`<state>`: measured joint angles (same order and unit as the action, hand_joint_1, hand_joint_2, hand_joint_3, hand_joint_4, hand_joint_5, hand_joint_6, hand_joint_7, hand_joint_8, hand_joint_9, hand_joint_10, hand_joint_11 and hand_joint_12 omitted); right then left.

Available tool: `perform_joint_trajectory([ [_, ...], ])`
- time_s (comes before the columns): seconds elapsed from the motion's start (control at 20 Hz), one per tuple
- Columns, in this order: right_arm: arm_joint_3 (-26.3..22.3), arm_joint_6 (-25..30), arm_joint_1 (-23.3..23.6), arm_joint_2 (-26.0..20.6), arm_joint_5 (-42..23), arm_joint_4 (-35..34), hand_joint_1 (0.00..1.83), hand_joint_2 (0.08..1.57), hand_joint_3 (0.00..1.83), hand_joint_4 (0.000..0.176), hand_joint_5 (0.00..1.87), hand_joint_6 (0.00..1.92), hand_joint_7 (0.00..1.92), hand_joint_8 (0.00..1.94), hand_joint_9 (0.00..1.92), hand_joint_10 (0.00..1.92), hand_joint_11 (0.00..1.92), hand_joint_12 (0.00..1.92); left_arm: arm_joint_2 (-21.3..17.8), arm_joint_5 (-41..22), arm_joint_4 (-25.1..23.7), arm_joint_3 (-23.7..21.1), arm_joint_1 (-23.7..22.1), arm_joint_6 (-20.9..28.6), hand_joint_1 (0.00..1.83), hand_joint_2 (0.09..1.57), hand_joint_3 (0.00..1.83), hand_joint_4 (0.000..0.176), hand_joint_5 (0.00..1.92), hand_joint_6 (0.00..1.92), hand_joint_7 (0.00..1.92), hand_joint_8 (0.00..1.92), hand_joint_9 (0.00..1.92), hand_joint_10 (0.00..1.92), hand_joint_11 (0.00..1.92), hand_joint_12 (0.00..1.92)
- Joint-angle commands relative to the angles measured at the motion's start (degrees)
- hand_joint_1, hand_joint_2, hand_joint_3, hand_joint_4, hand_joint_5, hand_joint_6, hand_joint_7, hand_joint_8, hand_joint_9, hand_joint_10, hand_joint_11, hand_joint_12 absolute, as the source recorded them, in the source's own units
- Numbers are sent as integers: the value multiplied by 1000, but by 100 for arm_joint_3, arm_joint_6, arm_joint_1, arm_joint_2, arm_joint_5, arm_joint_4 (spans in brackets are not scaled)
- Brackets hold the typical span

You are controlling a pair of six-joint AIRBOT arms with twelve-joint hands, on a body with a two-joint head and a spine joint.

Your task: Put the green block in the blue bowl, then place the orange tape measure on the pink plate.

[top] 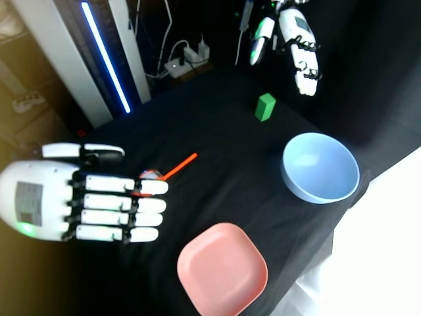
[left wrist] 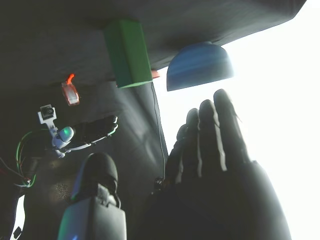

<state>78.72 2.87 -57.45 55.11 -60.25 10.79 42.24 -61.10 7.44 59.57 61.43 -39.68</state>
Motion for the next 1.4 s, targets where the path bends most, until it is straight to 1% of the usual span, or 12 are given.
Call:
perform_joint_trajectory([
  [0.0,20,40,49,-1,-634,-240,513,919,9,133,136,4,27,1,5,2,24,39,-35,-634,136,30,-46,18,574,897,15,123,88,8,10,2,5,2,0,162],
  [0.3,69,41,49,14,-594,-214,535,955,11,113,151,3,61,7,52,15,86,70,236,507,-610,399,-918,27,760,896,0,81,184,4,188,6,177,11,124,241],
  [0.4,69,41,49,15,-594,-198,537,951,5,139,149,1,60,4,58,12,60,64,309,1101,-1046,511,-1352,28,761,903,0,72,246,1,336,1,327,6,220,311],
  [0.45,70,41,49,15,-594,-191,545,953,5,138,152,2,64,5,74,16,97,82,321,1306,-1208,539,-1494,32,738,930,0,97,263,0,395,2,382,3,150,508],
  [0.6,75,41,49,15,-594,-187,527,944,0,132,153,1,69,3,66,6,69,77,402,2079,-1874,647,-2046,67,792,946,0,83,345,1,617,2,577,12,50,1081],
  [0.75,76,41,49,21,-594,-167,537,954,4,139,158,3,72,4,75,9,80,88,489,2555,-2330,709,-2436,72,895,913,0,37,369,5,677,14,678,15,188,927],
  [0.95,77,41,49,22,-593,-153,525,973,7,128,172,5,87,5,136,21,154,134,537,2810,-2540,761,-2637,71,812,975,14,81,372,5,726,7,680,2,0,1335],
  [1.05,78,42,49,22,-593,-155,490,969,3,136,163,0,80,1,115,8,138,132,556,2894,-2601,773,-2685,70,913,1018,10,5,590,21,795,8,745,18,47,1347],
  [1.1,78,42,49,22,-593,-156,499,967,2,134,161,0,79,1,104,2,115,124,568,2929,-2626,782,-2696,70,947,1034,7,0,732,31,855,12,793,28,125,1305],
  [1.15,77,42,49,22,-593,-161,509,968,2,129,162,0,79,0,90,0,85,114,599,2974,-2642,804,-2708,69,1186,1057,12,0,992,581,1061,712,997,112,440,1317],
  [1.2,77,43,49,22,-593,-170,541,973,3,127,160,0,76,0,75,0,73,112,647,3039,-2674,847,-2744,69,1363,1050,1,0,1267,228,1111,840,1020,962,640,1395],
  [1.35,77,43,49,20,-594,-189,531,967,0,133,169,4,86,4,78,2,84,119,663,3088,-2703,871,-2787,69,1306,1038,2,0,1308,165,1131,908,1017,910,741,1354],
])
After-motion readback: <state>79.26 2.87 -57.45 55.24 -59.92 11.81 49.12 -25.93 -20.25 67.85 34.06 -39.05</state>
